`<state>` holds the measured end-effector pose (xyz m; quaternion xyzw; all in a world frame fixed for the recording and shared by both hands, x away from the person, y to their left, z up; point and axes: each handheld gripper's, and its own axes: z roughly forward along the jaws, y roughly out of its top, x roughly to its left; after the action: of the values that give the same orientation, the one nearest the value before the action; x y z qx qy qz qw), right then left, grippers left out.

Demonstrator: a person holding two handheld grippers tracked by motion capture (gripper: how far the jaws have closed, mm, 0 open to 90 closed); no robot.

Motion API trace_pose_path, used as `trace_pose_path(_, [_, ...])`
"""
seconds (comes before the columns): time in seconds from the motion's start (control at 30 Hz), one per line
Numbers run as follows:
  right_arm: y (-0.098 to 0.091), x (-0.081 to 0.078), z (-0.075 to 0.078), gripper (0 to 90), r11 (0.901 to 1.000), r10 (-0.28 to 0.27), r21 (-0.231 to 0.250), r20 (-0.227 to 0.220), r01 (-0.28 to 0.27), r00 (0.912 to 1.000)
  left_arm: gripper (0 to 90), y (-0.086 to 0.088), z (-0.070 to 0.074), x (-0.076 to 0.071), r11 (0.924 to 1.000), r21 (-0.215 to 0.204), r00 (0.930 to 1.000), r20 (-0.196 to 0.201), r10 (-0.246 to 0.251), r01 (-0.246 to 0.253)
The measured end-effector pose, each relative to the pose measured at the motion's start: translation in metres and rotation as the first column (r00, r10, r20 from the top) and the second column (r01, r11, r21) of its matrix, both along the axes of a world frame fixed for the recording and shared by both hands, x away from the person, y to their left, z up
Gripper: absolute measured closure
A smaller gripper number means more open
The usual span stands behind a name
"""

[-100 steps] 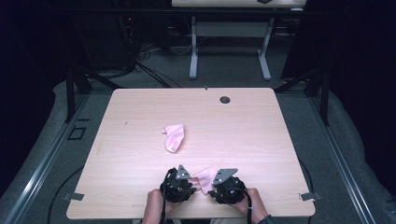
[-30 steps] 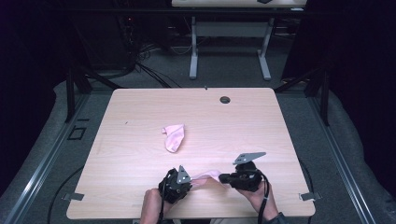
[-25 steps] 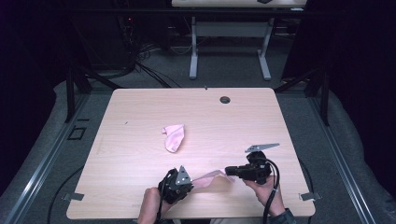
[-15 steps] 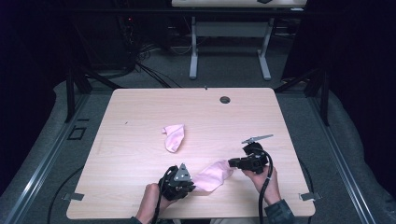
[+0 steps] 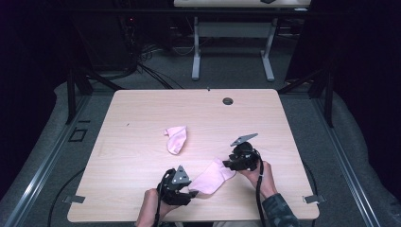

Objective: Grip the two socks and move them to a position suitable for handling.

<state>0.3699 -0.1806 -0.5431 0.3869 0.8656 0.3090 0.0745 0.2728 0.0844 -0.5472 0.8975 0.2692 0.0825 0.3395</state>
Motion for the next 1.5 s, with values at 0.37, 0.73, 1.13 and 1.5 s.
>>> trace_pose_path(0.37, [0.001, 0.005, -0.016, 81.4, 0.9998, 0.008, 0.021, -0.05, -0.007, 0.9987, 88.3, -0.002, -0.016, 0.004, 0.9988, 0.041, 0.9992, -0.032, -0.025, 0.027])
trace_pose_path(0.73, [-0.015, -0.041, -0.003, 81.5, 0.9937, -0.099, 0.043, -0.097, 0.104, 0.9903, 87.1, 0.018, -0.007, 0.028, 0.9986, 0.052, 0.9999, 0.003, 0.013, -0.014])
trace_pose_path(1.13, [-0.019, -0.074, 0.004, 62.7, 0.9876, -0.136, 0.072, -0.052, 0.14, 0.9894, 41.8, 0.047, 0.014, 0.026, 0.963, -0.041, 0.9598, -0.103, 0.261, -0.266])
trace_pose_path(1.5, [-0.009, -0.075, -0.012, 70.1, 0.9929, -0.114, 0.027, -0.064, 0.116, 0.9914, 49.0, 0.014, -0.003, 0.025, 0.9569, 0.006, 0.9414, -0.178, 0.287, -0.29])
